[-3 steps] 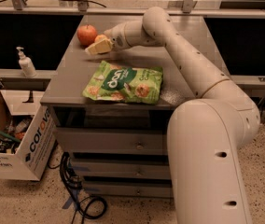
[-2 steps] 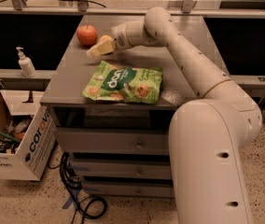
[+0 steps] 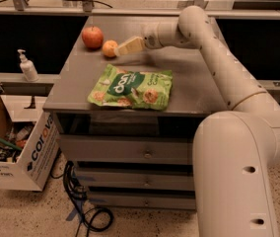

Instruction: Move orange near apple

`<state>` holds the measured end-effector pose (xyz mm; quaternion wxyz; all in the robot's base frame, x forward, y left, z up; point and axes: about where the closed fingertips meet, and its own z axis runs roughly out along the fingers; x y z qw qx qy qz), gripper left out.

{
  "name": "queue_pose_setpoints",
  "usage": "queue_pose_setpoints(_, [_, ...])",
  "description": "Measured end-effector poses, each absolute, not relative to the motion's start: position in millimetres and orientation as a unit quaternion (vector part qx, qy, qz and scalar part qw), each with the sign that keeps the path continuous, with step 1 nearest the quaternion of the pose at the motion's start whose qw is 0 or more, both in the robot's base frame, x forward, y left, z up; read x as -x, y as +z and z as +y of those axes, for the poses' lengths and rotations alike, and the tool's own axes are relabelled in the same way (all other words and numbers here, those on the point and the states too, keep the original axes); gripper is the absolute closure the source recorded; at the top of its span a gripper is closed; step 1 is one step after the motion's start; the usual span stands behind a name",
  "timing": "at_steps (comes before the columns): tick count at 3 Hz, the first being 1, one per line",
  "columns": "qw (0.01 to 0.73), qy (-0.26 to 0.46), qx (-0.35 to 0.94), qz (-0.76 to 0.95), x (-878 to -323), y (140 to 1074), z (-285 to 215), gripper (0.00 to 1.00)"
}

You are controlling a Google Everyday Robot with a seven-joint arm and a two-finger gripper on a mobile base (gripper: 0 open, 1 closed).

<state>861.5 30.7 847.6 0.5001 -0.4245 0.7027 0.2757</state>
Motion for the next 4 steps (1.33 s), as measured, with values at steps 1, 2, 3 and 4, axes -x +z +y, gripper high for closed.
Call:
queue_pose_setpoints(1, [0.511,0.255,0.408,0.713,-867,852,-22,0.00])
queue_pose_setpoints(2, [0.519,0.230,0.394,0.722,-867,858,-78,0.00])
queue_pose_setpoints(3, [0.524,0.209,0.380,0.733,-862,870,-128,0.00])
queue_pose_setpoints(4, [0.525,0.207,0.378,0.734,-861,871,-133,0.00])
